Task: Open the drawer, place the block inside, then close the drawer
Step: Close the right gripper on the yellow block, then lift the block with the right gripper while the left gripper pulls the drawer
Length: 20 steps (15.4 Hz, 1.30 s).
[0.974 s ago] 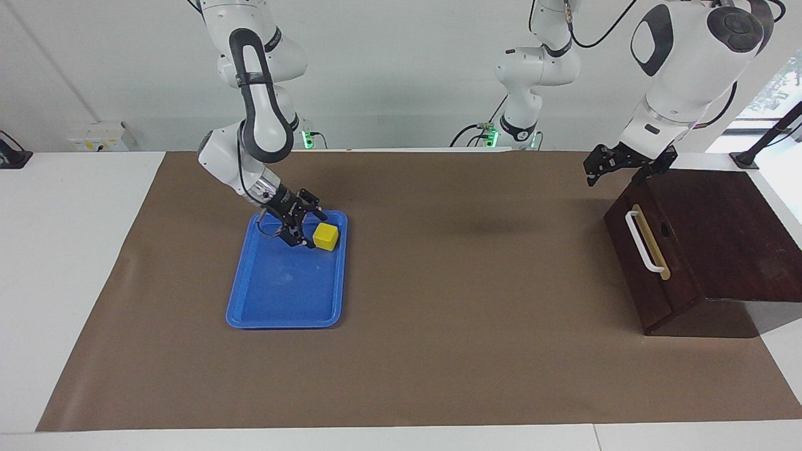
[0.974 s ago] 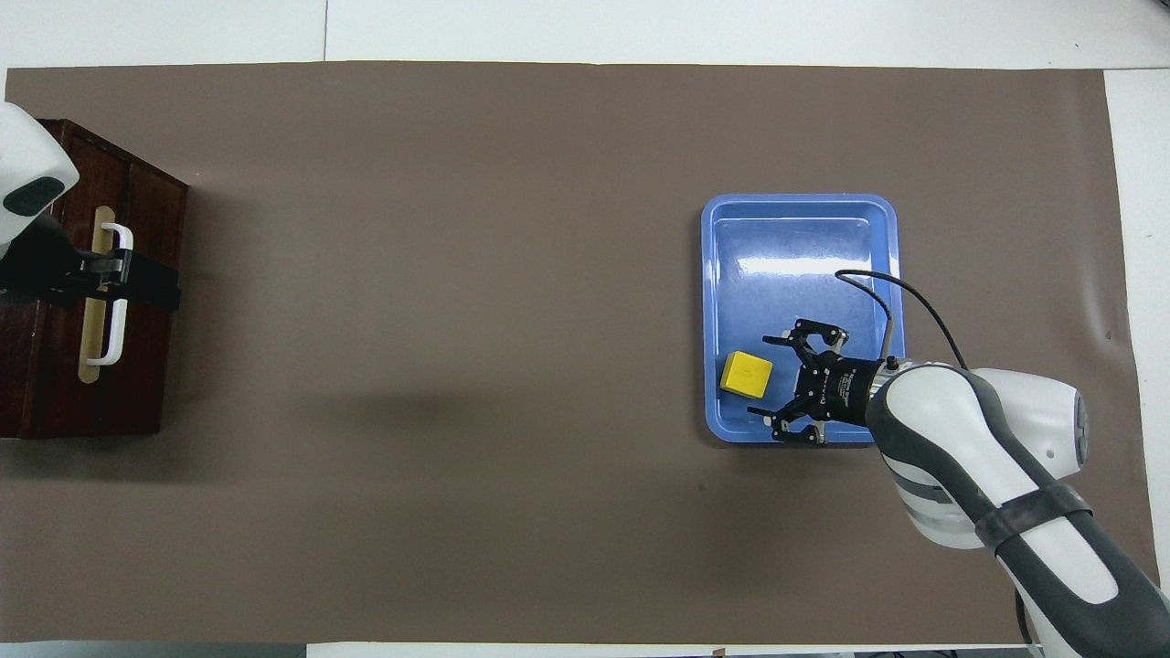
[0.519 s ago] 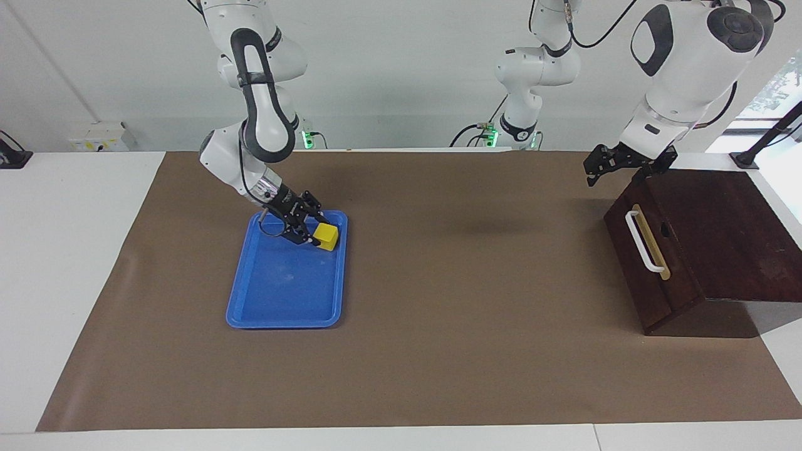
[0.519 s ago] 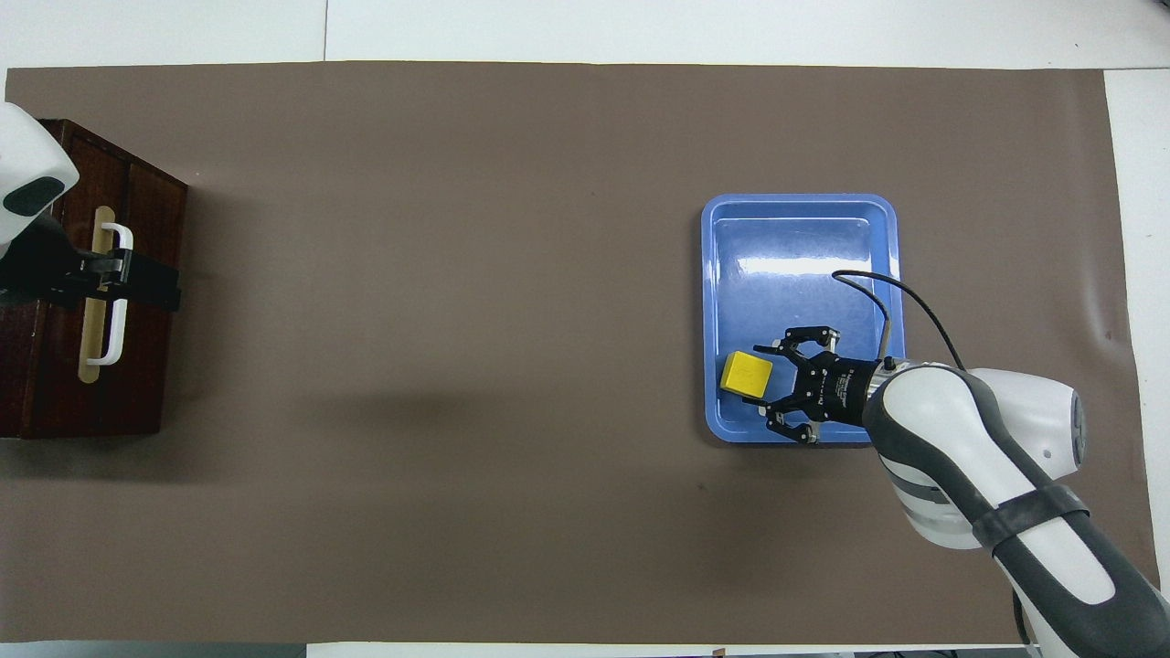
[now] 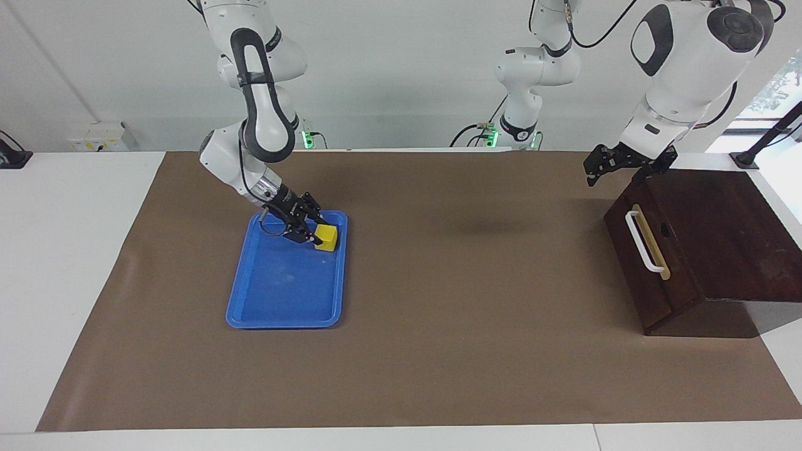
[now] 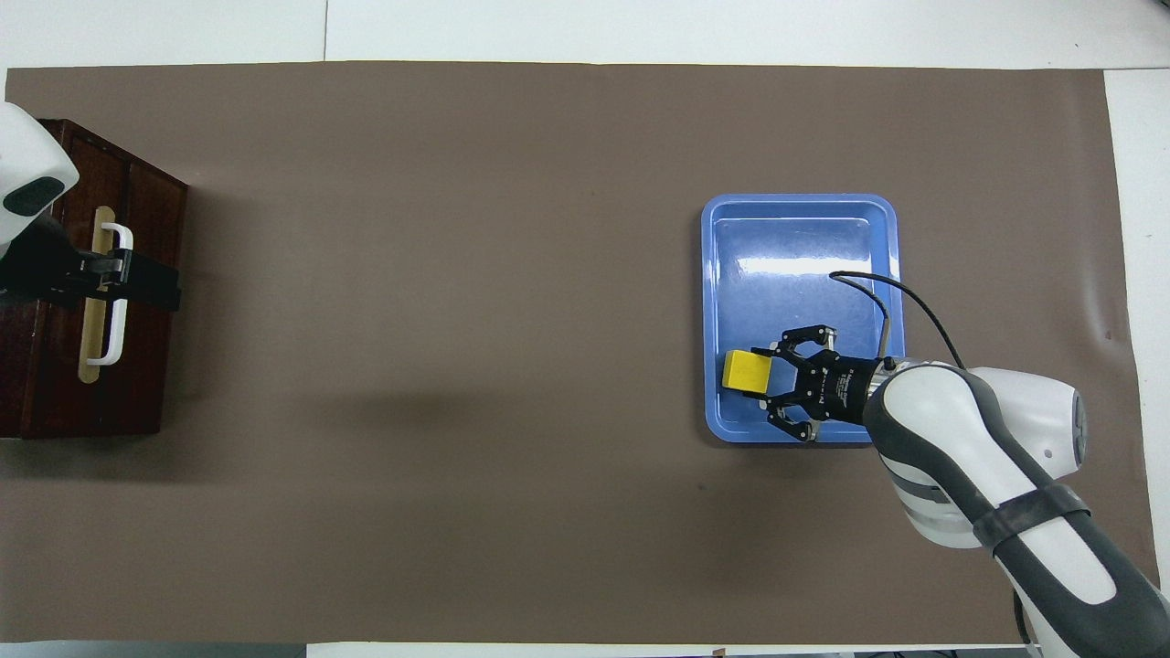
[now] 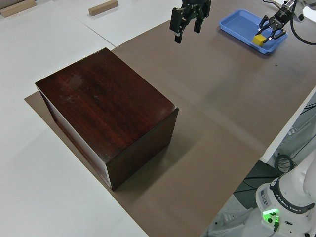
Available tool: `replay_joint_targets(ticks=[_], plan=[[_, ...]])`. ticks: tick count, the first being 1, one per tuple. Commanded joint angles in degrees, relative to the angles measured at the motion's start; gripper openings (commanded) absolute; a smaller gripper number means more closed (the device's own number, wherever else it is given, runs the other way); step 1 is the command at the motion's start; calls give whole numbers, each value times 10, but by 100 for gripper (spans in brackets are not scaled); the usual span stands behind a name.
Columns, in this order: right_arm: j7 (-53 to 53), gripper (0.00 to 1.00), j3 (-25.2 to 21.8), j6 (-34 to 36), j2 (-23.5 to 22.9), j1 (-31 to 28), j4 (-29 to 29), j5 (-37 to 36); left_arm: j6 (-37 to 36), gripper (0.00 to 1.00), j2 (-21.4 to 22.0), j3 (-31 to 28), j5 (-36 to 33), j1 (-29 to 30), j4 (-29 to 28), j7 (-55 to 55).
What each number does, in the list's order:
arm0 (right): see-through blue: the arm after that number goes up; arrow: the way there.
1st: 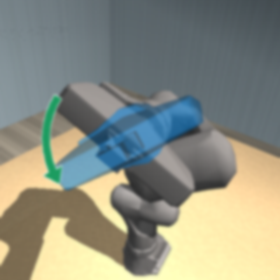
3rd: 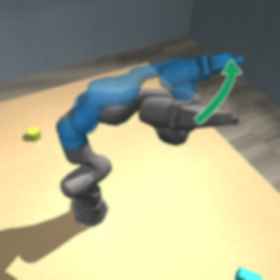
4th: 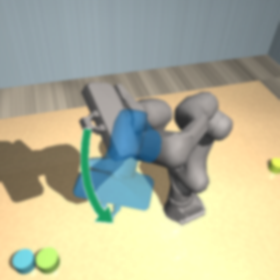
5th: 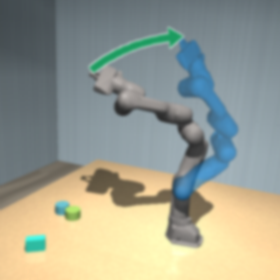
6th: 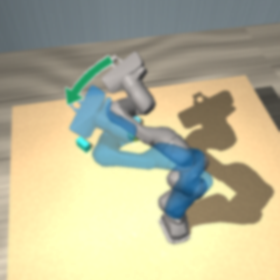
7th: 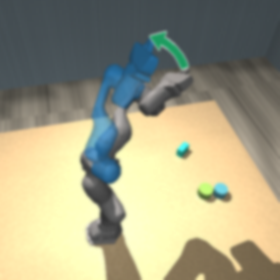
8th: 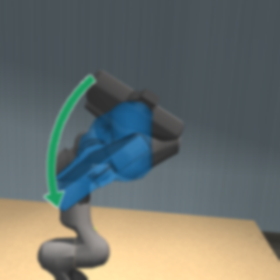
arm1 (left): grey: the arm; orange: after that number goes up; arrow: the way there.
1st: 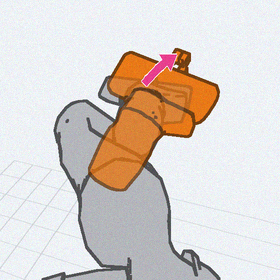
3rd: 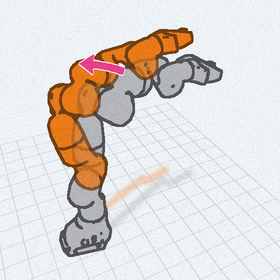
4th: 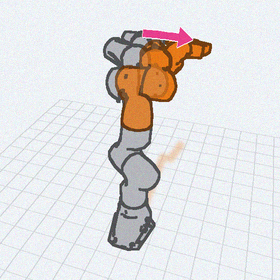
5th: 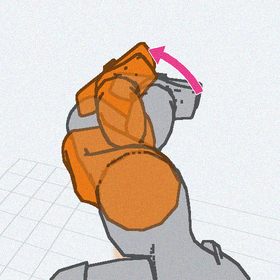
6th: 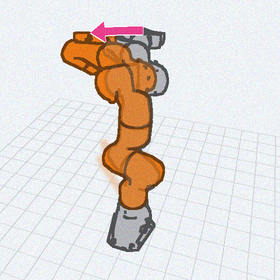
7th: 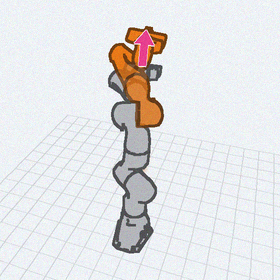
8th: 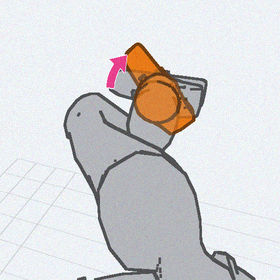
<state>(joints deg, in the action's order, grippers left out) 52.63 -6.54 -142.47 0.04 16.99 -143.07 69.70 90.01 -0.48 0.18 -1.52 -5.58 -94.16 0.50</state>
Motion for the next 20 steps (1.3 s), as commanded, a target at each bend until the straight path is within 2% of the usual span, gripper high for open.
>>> replay_joint_targets(ticks=[1,5,10,13,15,17,20], plan=[[-17,0,0,-11,-16,3,30,18,2,100,15,-1,5,2,-15,5],[33,0,0,21,-24,5,89,4,2,100,15,-1,5,2,-15,5],[152,0,0,139,-27,-5,196,-119,2,100,15,-1,5,2,-15,4],[195,0,1,203,-33,7,266,-144,-5,100,16,-1,6,-6,-15,3],[247,0,3,214,-53,42,316,-155,5,100,15,-1,-2,-6,-13,2],[306,0,3,205,-71,81,355,-162,44,100,16,3,-108,-34,-45,-1],[330,0,3,199,-81,131,391,-166,121,100,5,4,-191,-43,-101,-23]])
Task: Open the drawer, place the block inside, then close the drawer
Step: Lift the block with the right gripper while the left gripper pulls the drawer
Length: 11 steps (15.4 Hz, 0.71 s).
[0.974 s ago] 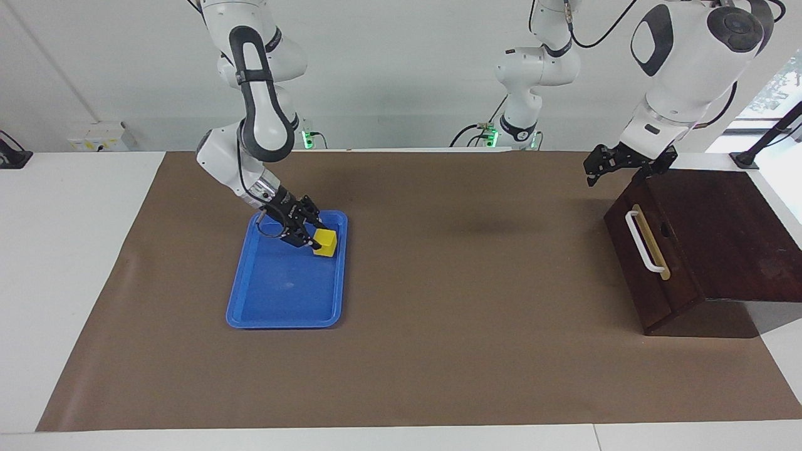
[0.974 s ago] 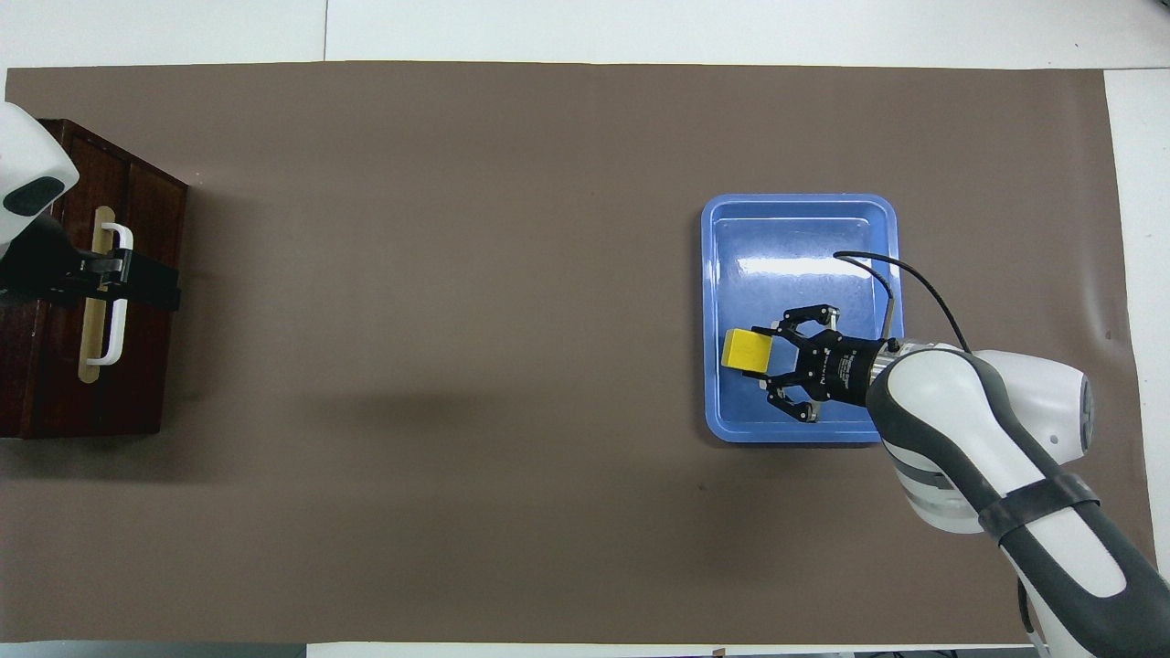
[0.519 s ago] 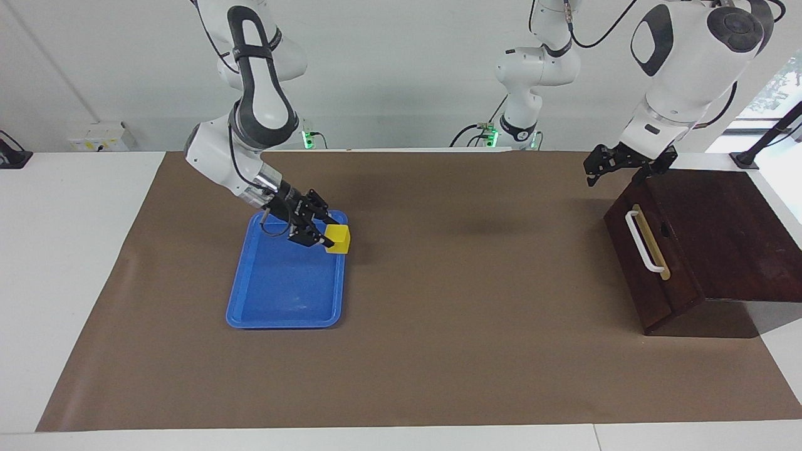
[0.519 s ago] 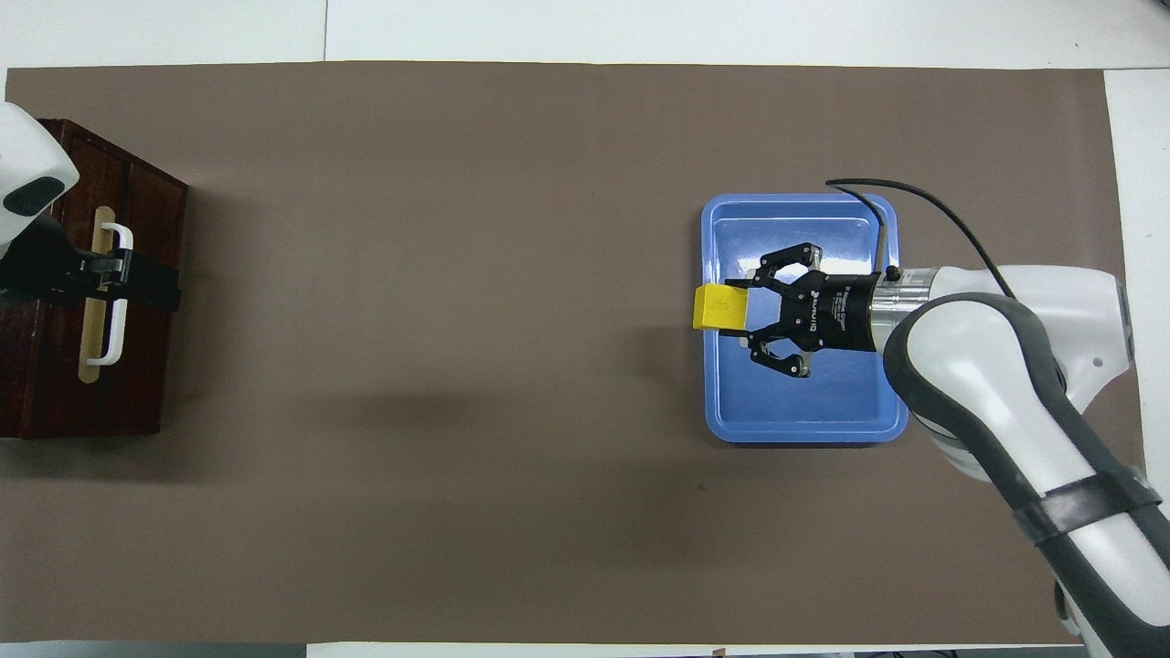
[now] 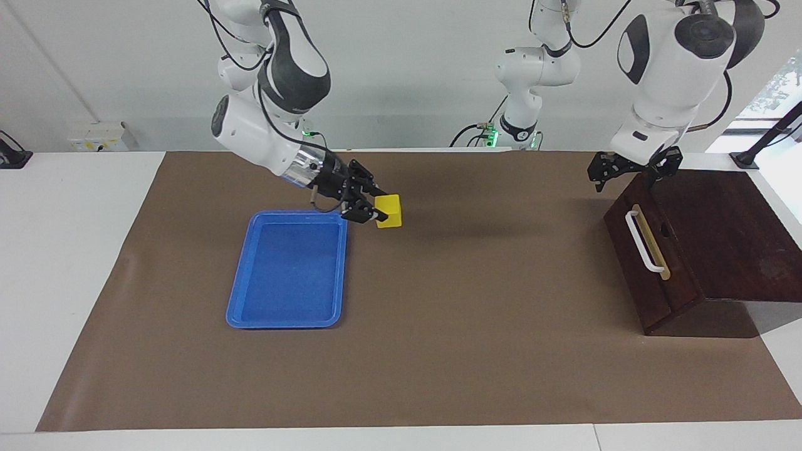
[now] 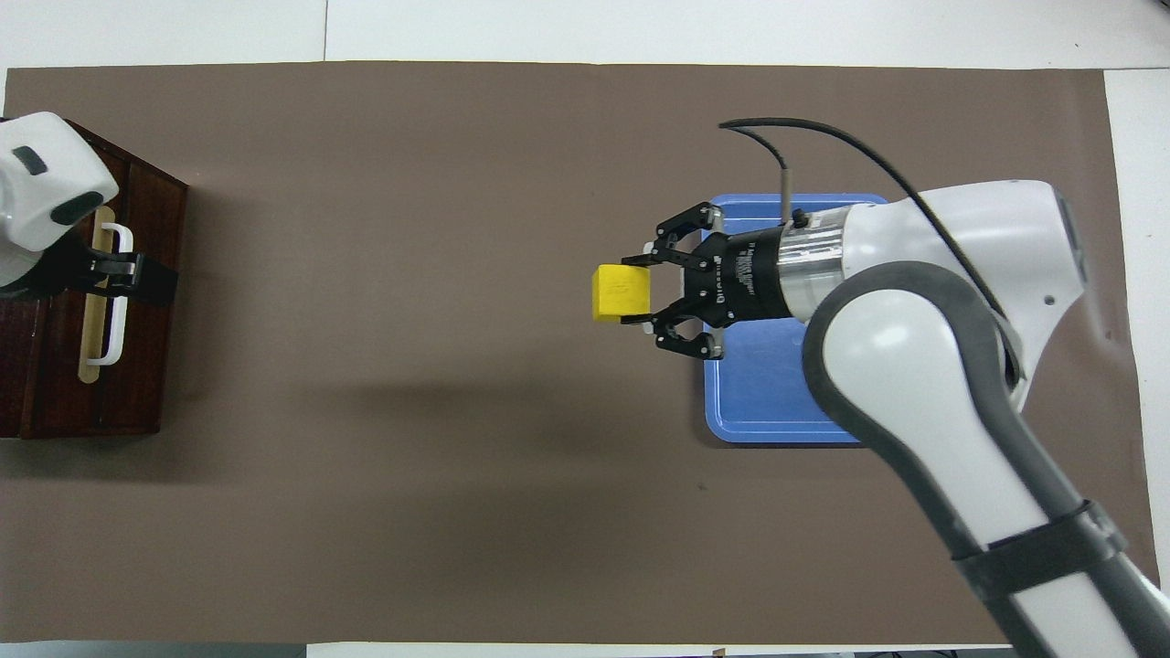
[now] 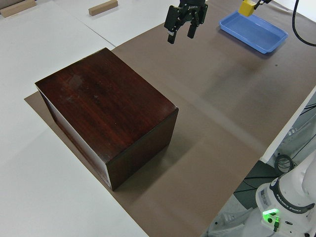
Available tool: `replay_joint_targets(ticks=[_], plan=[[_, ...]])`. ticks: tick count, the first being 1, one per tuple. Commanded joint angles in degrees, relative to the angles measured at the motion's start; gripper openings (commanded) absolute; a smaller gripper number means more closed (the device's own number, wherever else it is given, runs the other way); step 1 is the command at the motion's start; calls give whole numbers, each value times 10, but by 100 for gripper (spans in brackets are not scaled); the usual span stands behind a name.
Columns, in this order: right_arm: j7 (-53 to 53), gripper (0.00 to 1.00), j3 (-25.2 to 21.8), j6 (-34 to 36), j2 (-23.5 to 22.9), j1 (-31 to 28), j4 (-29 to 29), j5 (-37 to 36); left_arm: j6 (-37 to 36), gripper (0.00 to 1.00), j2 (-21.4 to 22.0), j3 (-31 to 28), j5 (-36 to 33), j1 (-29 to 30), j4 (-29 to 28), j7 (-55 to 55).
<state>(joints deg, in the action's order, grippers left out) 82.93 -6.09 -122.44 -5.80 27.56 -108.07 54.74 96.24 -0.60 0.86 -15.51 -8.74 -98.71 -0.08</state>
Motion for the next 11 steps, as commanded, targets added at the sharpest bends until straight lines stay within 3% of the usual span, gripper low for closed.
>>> replay_joint_targets(ticks=[1,5,11], plan=[[37,0,-2,-9,-24,43,44,-17,81,100,-4,-4,-70,-13,-66,-26],[75,0,-2,-46,-26,108,44,-22,147,100,-47,-4,-123,-2,-76,-80],[110,0,-2,-55,-27,127,44,-37,246,100,-84,-4,-131,56,-84,-76]])
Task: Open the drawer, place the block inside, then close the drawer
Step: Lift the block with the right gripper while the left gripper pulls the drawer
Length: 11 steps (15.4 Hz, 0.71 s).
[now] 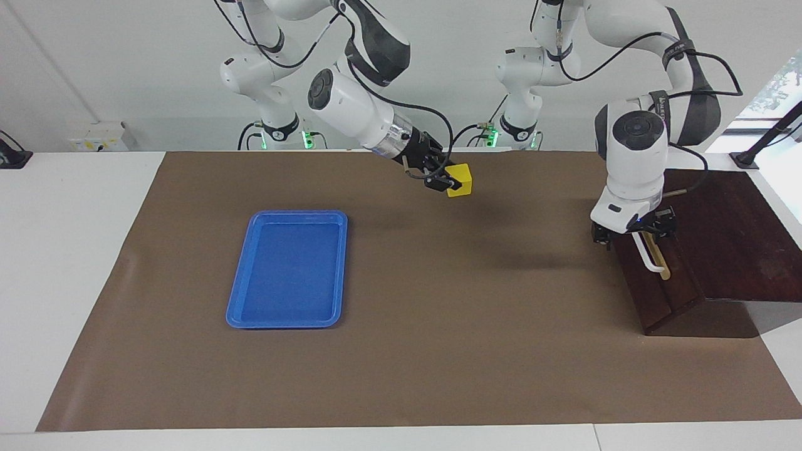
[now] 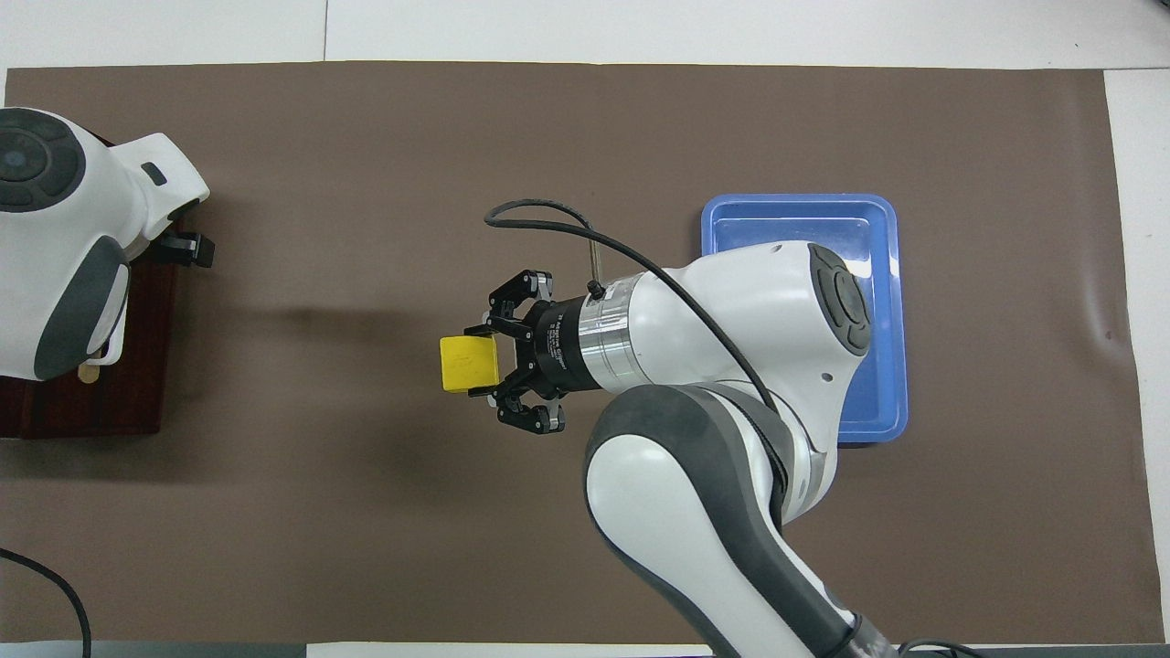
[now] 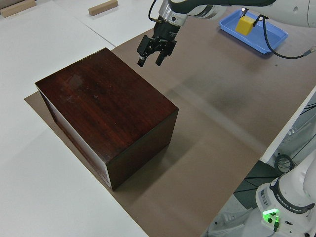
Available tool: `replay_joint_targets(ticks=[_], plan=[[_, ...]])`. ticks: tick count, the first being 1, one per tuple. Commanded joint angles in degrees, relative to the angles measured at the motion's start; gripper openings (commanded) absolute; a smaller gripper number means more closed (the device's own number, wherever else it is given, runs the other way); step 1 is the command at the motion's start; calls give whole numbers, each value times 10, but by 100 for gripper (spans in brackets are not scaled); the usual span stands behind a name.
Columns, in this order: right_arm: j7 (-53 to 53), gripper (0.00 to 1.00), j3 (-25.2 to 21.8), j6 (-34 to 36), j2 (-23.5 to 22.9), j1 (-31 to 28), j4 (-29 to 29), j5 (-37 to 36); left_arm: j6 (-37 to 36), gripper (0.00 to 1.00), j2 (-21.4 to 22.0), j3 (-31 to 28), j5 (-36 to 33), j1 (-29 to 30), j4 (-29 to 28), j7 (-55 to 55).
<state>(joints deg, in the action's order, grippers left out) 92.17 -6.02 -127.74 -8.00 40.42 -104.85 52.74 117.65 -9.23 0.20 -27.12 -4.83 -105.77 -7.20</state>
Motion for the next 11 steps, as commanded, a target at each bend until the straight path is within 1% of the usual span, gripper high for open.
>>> replay_joint_targets(ticks=[1,4,6,8,11], plan=[[19,0,-3,-1,-5,-3,11,-17,50,100,-6,2,-21,23,-19,-4],[17,0,-3,6,-7,-20,11,-25,81,100,-16,2,-21,39,-36,-5],[17,0,-4,16,-7,-27,13,-30,83,100,-19,2,-25,39,-43,-6],[17,0,-6,24,-7,-47,15,-37,84,100,-22,2,-25,36,-57,-5],[19,0,-7,30,-7,-58,19,-43,81,100,-17,3,-24,32,-75,-5]])
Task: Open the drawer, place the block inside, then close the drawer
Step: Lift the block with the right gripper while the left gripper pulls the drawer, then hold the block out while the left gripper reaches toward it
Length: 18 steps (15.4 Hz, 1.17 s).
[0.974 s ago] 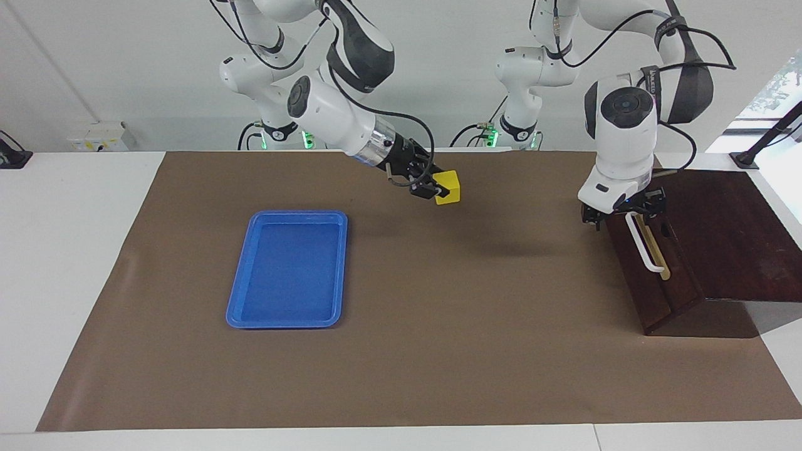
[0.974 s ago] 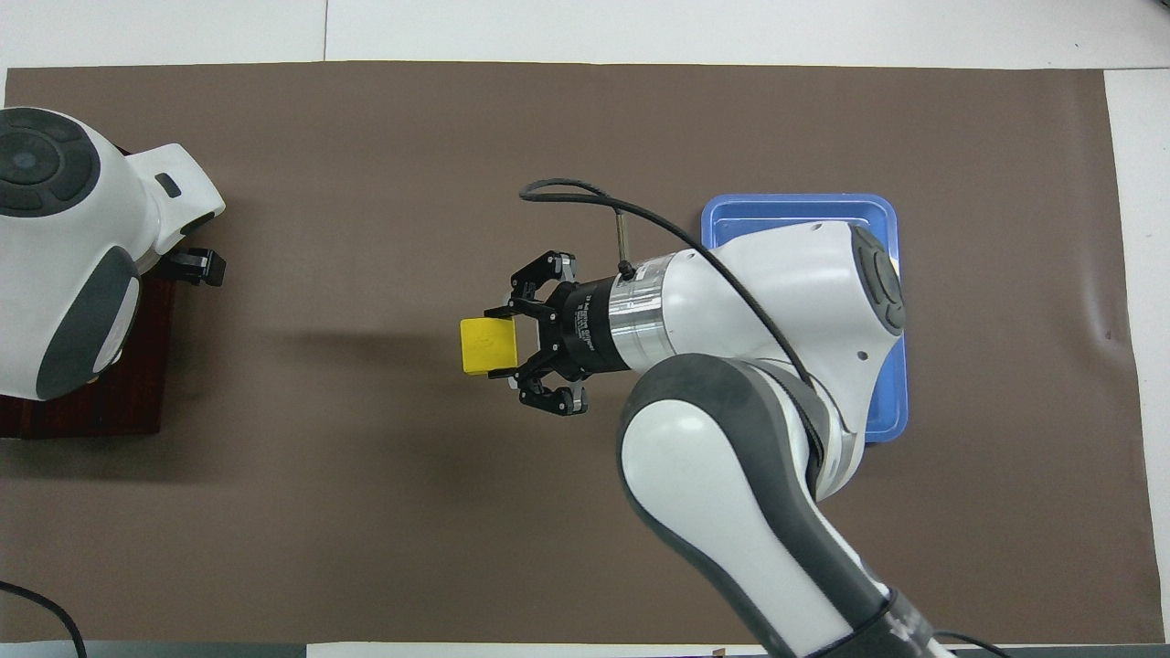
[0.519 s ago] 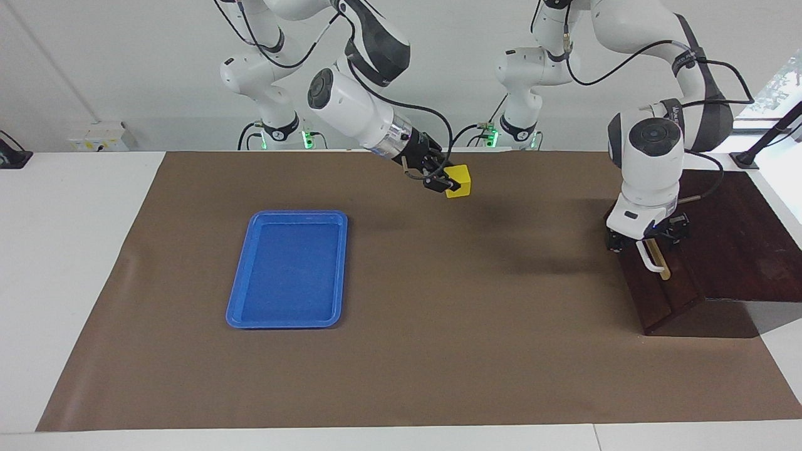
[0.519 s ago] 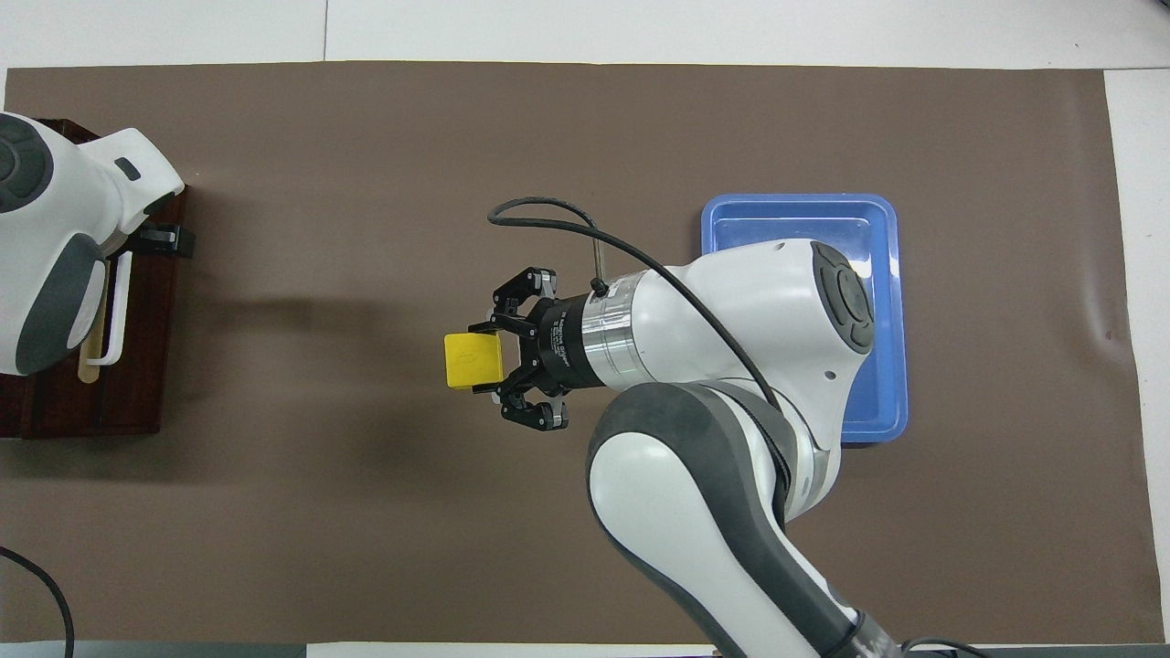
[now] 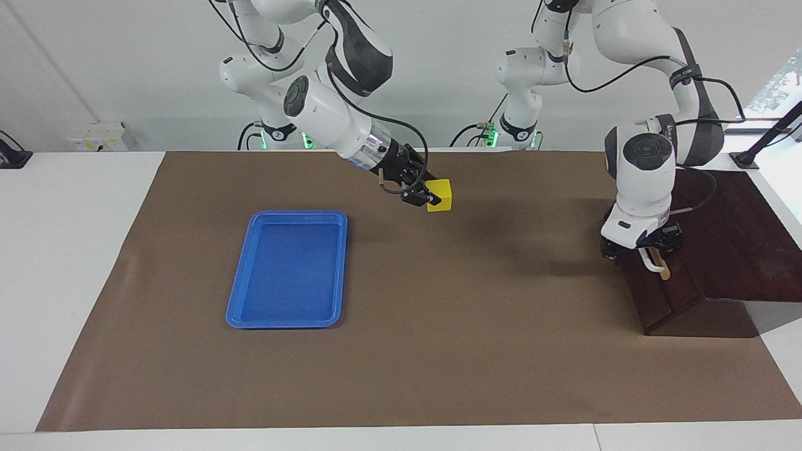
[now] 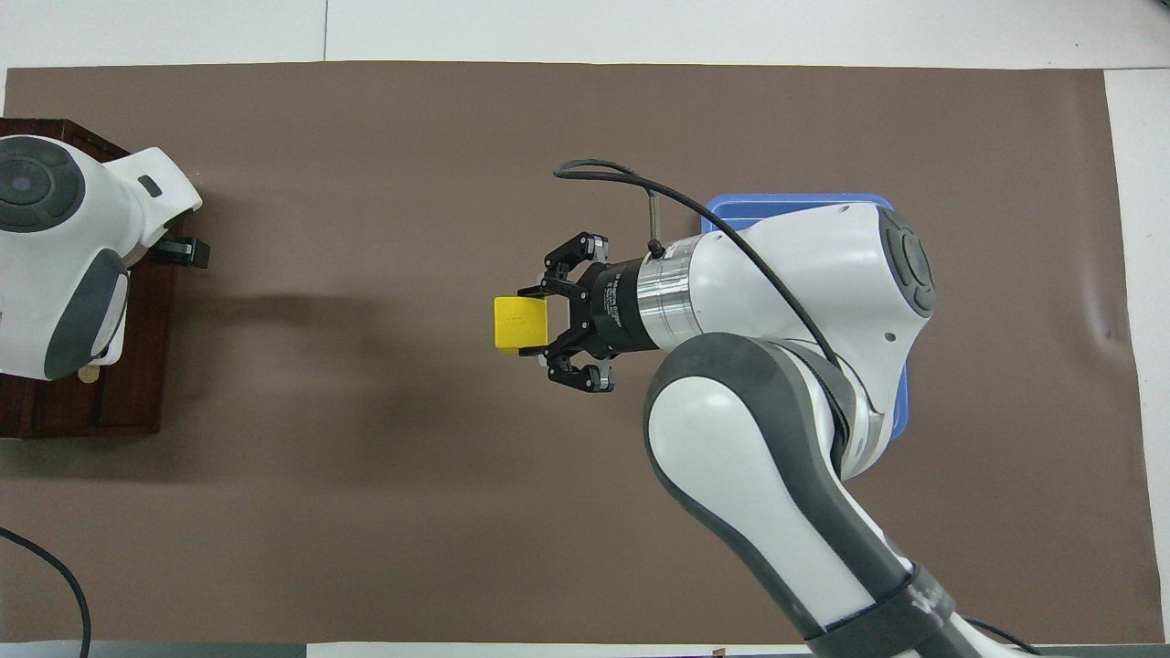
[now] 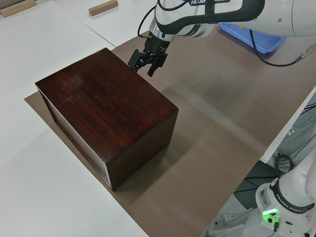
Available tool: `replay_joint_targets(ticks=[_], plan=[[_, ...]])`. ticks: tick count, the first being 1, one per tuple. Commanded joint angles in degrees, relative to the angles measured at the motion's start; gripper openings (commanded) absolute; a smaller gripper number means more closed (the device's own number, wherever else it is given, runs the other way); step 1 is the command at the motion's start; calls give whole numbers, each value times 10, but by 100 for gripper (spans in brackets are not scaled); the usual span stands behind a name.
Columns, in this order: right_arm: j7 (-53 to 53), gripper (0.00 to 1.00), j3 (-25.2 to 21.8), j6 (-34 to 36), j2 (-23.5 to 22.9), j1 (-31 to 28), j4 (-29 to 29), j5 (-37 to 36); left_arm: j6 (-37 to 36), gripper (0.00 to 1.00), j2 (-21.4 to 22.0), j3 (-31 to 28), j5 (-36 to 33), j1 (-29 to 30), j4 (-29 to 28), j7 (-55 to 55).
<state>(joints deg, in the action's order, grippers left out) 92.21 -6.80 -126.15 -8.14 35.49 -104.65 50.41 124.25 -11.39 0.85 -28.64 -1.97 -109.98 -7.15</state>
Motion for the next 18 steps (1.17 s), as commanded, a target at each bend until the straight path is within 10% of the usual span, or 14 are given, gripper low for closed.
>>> replay_joint_targets(ticks=[1,18], plan=[[18,0,1,15,-6,-10,20,-24,13,100,7,-2,-9,2,-37,-6],[16,0,0,43,-15,-44,45,-43,-46,100,14,-1,-4,-83,-38,-17]])
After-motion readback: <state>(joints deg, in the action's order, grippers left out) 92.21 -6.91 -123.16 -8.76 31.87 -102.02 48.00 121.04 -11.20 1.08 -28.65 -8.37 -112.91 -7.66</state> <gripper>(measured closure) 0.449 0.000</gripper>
